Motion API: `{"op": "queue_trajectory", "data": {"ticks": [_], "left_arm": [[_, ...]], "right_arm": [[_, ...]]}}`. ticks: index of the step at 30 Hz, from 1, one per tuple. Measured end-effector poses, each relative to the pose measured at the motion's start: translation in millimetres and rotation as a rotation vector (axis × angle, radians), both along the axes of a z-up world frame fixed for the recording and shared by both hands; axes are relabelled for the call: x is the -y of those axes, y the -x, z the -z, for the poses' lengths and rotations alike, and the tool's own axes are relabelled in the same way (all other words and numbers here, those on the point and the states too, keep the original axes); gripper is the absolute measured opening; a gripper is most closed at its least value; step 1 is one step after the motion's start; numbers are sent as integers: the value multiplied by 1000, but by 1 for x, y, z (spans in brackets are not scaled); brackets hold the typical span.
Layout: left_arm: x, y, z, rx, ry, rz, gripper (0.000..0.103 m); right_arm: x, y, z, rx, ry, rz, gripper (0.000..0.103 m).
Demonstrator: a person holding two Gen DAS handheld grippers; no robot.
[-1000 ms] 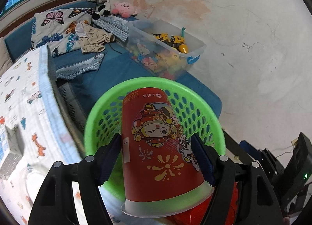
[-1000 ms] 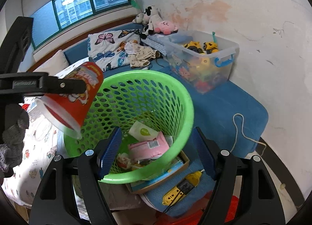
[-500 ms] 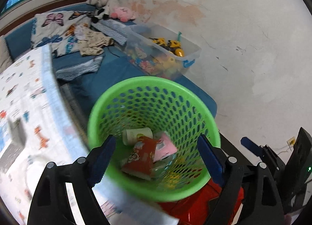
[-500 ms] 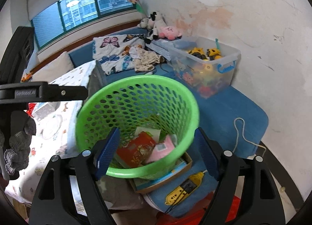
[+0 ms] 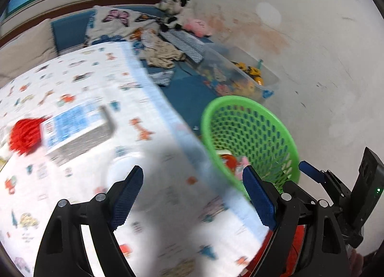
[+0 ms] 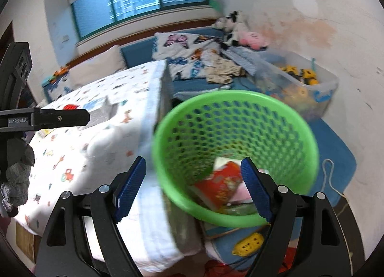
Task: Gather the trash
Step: 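Move the right tool to the clear plastic lid while the left tool reaches the milk carton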
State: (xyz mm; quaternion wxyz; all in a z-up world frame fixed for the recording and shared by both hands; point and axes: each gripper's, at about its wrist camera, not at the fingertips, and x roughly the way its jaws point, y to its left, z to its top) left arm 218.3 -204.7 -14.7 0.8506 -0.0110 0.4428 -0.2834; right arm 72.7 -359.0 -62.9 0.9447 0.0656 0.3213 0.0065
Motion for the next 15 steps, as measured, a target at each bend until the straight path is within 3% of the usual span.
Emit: {"op": "queue_trajectory", "data": {"ticks": [15], "left_arm": [[-122,-7,6,10,-22,-185,82]], "right_arm": [[-104,-50,12,-53,31,-232,86]]}}
